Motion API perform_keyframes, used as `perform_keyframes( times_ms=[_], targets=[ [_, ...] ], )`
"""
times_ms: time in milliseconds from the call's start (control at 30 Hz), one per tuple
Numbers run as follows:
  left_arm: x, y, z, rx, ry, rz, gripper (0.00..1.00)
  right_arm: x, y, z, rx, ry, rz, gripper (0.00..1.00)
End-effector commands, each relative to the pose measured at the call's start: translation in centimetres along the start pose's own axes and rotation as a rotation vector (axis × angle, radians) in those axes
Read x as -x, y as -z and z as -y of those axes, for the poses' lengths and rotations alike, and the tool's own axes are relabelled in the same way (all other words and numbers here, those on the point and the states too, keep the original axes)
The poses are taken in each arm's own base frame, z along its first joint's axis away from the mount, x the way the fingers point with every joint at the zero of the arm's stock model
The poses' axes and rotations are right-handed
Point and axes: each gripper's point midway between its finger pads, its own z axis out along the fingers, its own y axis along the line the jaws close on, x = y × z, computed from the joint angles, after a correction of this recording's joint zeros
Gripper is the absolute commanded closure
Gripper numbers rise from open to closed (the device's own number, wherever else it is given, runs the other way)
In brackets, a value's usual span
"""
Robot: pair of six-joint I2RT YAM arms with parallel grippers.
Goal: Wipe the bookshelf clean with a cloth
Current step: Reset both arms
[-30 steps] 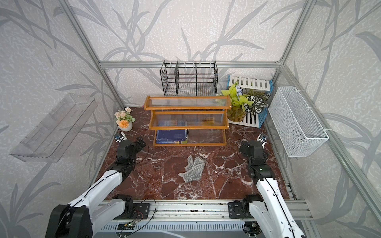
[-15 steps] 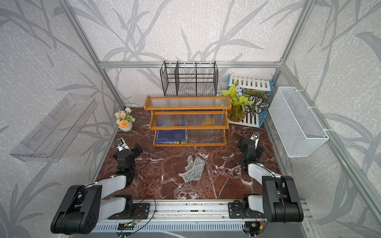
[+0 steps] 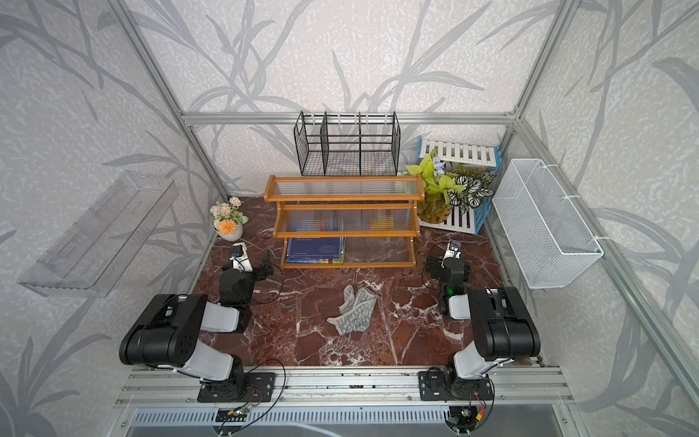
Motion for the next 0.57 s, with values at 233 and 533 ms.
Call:
perform_keyframes(
  times_ms=[233, 533],
  targets=[
    [0.41, -0.18, 0.79, -0.037, -0.032, 0.005, 0.00, 1.55, -0.13, -0.48, 0.021, 0.005, 0.058, 0.01],
    [0.39, -0.26, 0.77, -0.036, -0.032, 0.001, 0.00, 1.56, -0.14, -0.49, 0.021, 0.005, 0.059, 0.01]
  ],
)
